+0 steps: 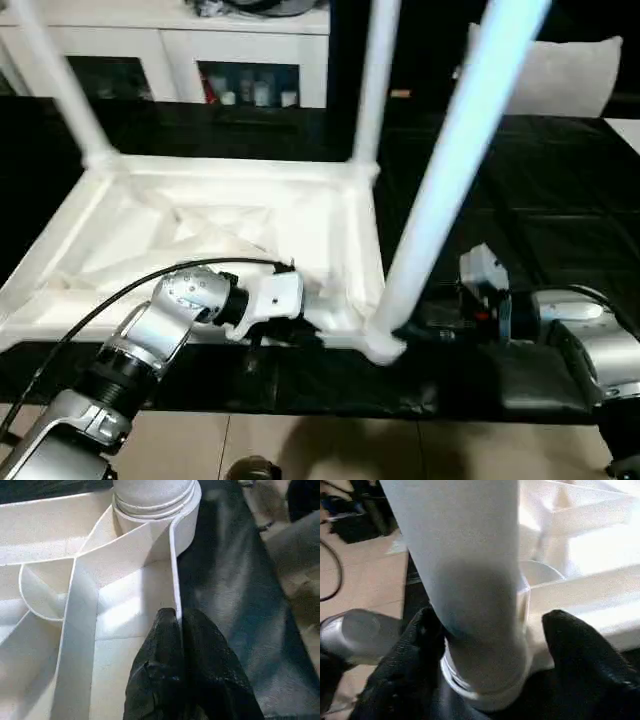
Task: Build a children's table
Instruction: Rotate leg to tighten
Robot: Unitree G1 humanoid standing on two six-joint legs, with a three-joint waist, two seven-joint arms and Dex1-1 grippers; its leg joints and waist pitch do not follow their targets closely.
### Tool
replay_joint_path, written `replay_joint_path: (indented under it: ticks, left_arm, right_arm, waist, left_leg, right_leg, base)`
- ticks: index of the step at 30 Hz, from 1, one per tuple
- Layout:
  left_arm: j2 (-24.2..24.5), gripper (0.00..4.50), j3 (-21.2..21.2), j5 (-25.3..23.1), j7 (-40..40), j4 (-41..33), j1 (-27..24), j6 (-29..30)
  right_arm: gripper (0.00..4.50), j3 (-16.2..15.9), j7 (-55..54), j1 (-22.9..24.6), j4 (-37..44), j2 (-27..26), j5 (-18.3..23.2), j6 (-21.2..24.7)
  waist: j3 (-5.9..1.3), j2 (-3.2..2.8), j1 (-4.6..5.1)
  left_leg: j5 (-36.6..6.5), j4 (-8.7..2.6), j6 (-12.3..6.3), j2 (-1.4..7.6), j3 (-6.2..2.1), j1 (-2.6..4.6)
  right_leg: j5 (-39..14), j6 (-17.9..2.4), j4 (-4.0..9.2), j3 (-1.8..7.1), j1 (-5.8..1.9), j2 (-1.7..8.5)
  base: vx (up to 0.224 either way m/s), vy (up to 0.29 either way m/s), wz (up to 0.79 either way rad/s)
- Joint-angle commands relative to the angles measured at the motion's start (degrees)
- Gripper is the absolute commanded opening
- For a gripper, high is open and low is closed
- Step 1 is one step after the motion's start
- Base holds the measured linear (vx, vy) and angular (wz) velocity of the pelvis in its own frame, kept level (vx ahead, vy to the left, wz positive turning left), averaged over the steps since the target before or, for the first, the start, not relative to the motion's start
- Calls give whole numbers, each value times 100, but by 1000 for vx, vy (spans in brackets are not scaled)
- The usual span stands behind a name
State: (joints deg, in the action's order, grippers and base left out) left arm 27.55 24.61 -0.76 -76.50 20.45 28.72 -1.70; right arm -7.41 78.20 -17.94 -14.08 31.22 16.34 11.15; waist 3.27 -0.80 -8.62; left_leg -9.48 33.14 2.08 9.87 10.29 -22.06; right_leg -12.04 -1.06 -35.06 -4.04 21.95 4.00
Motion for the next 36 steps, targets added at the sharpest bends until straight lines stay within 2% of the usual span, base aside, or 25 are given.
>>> replay_joint_path:
  ticks: [1,2,6,10,11,14,16,17,19,20,21,22,23,24,25,26,27,28,29,30,33,34,35,36]
  left_arm:
    - [-15,0,312,-88,-291,-118,-55,-150]
    - [-51,0,342,-88,-324,-82,-32,-195]
    - [-82,0,364,-81,-353,-8,1,-267]
    - [-89,0,358,-83,-348,13,4,-282]
    - [-91,0,347,-98,-313,23,4,-270]
    - [-123,0,294,-168,-125,83,9,-185]
    - [-180,0,240,-173,20,93,11,2]
    - [-281,0,154,-103,161,47,4,280]
    - [-360,0,95,-86,312,5,7,548]
    - [-397,0,75,-89,388,-10,9,634]
    - [-522,0,11,-111,642,-40,27,960]
    - [-528,0,8,-112,653,-41,28,973]
    - [-577,0,-16,-118,750,-48,36,1080]
    - [-745,0,-98,-132,1060,-60,55,1372]
    - [-779,0,-114,-137,1122,-62,60,1426]
    - [-1001,0,-211,-156,1494,-78,85,1756]
    - [-1116,0,-256,-161,1676,-93,99,1932]
    - [-1149,0,-268,-164,1729,-96,104,1980]
    - [-1335,0,-326,-194,2029,-99,141,2231]
    - [-1469,0,-369,-201,2219,-74,171,2352]
    - [-1754,0,-479,-225,2627,9,231,2546]
    - [-2090,0,-638,-266,3135,139,307,2710]
    - [-2090,0,-638,-266,3135,139,307,2710]
    - [-2247,0,-724,-278,3391,224,356,2761]
  right_arm:
    - [302,-12,127,-67,-19,54,67,-96]
    - [281,-66,275,-82,-9,37,126,-4]
    - [258,-197,593,-56,87,122,257,305]
    - [230,-270,726,-33,121,184,299,426]
    - [207,-273,732,-24,118,184,302,432]
    - [203,-253,732,31,148,171,344,526]
    - [199,-193,639,91,232,133,460,664]
    - [199,-115,383,145,325,51,511,795]
    - [199,-48,102,179,383,-49,508,900]
    - [198,-25,-96,178,409,-110,501,1074]
    - [198,55,-734,152,406,-350,349,1240]
    - [198,59,-761,151,406,-361,342,1247]
    - [198,90,-987,140,401,-452,288,1299]
    - [198,177,-1594,99,346,-704,114,1389]
    - [198,193,-1705,91,334,-751,82,1408]
    - [198,298,-2424,46,257,-1041,-125,1539]
    - [198,352,-2809,27,229,-1186,-222,1626]
    - [198,368,-2912,24,222,-1226,-244,1650]
    - [197,449,-3453,16,203,-1449,-357,1740]
    - [196,525,-3795,-1,165,-1605,-407,1761]
    - [195,670,-4439,-59,42,-1910,-498,1719]
    - [194,919,-5129,-163,-138,-2268,-503,1716]
    - [194,919,-5129,-163,-138,-2268,-503,1716]
    - [194,1020,-5390,-216,-224,-2416,-505,1708]
  waist:
    - [-339,38,27]
    - [-340,43,26]
    - [-339,53,12]
    - [-344,53,-27]
    - [-346,53,-36]
    - [-343,51,-45]
    - [-339,44,-55]
    - [-330,53,-51]
    - [-311,55,-54]
    - [-295,59,-45]
    - [-280,63,-21]
    - [-268,60,-6]
    - [-243,67,35]
    - [-229,50,81]
    - [-213,52,112]
    - [-202,59,152]
    - [-211,51,227]
    - [-225,52,262]
    - [-237,52,326]
    - [-239,49,373]
    - [-258,40,423]
    - [-264,31,422]
    - [-259,42,440]
    - [-278,28,437]
  left_leg:
    - [-1165,-362,-377,423,-124,143]
    - [-1183,-363,-368,420,-125,140]
    - [-1161,-361,-391,424,-124,139]
    - [-1112,-353,-391,425,-118,146]
    - [-1123,-353,-380,427,-119,150]
    - [-1157,-355,-360,425,-121,150]
    - [-1180,-358,-341,427,-122,157]
    - [-1236,-367,-316,430,-117,158]
    - [-1358,-384,-265,422,-124,158]
    - [-1489,-397,-215,417,-134,163]
    - [-1598,-414,-149,412,-142,165]
    - [-1654,-423,-100,412,-148,177]
    - [-1872,-432,-19,395,-172,194]
    - [-2042,-445,65,387,-190,207]
    - [-2142,-453,116,384,-194,215]
    - [-2325,-465,201,365,-236,228]
    - [-2427,-486,280,368,-255,223]
    - [-2450,-492,311,371,-267,227]
    - [-2476,-505,329,363,-283,202]
    - [-2456,-512,326,364,-278,196]
    - [-2276,-497,208,344,-233,189]
    - [-2240,-494,221,350,-233,203]
    - [-2241,-485,200,335,-209,223]
    - [-2157,-481,195,331,-210,213]
  right_leg:
    - [-862,-1298,409,303,-196,532]
    - [-880,-1298,406,301,-204,533]
    - [-928,-1278,414,304,-203,536]
    - [-886,-1270,406,304,-195,534]
    - [-894,-1269,405,304,-193,537]
    - [-937,-1260,410,304,-192,543]
    - [-1001,-1252,413,305,-189,541]
    - [-1089,-1246,427,308,-191,547]
    - [-1348,-1185,453,313,-184,549]
    - [-1640,-1123,482,313,-180,564]
    - [-1957,-1023,511,316,-176,571]
    - [-2101,-995,524,318,-158,573]
    - [-2538,-884,576,310,-148,589]
    - [-2908,-770,618,307,-141,606]
    - [-3075,-715,634,302,-127,599]
    - [-3438,-584,672,276,-135,618]
    - [-3492,-528,677,259,-139,612]
    - [-3443,-519,674,251,-143,612]
    - [-3288,-508,660,244,-155,594]
    - [-3109,-542,657,257,-138,590]
    - [-2747,-609,678,278,-140,576]
    - [-2641,-642,663,280,-124,570]
    - [-2544,-702,673,288,-99,558]
    - [-2424,-718,663,291,-126,556]
  base:
    - [0,0,0]
    - [0,0,0]
    - [0,0,0]
    - [0,0,0]
    - [0,0,0]
    - [0,0,0]
    - [0,0,0]
    - [0,0,0]
    - [0,0,0]
    - [0,0,0]
    - [0,0,0]
    - [0,0,0]
    - [0,0,0]
    - [0,0,0]
    - [0,0,0]
    - [0,0,0]
    - [0,0,0]
    - [0,0,0]
    - [0,0,0]
    - [0,0,0]
    - [0,0,0]
    - [0,0,0]
    - [0,0,0]
    - [0,0,0]
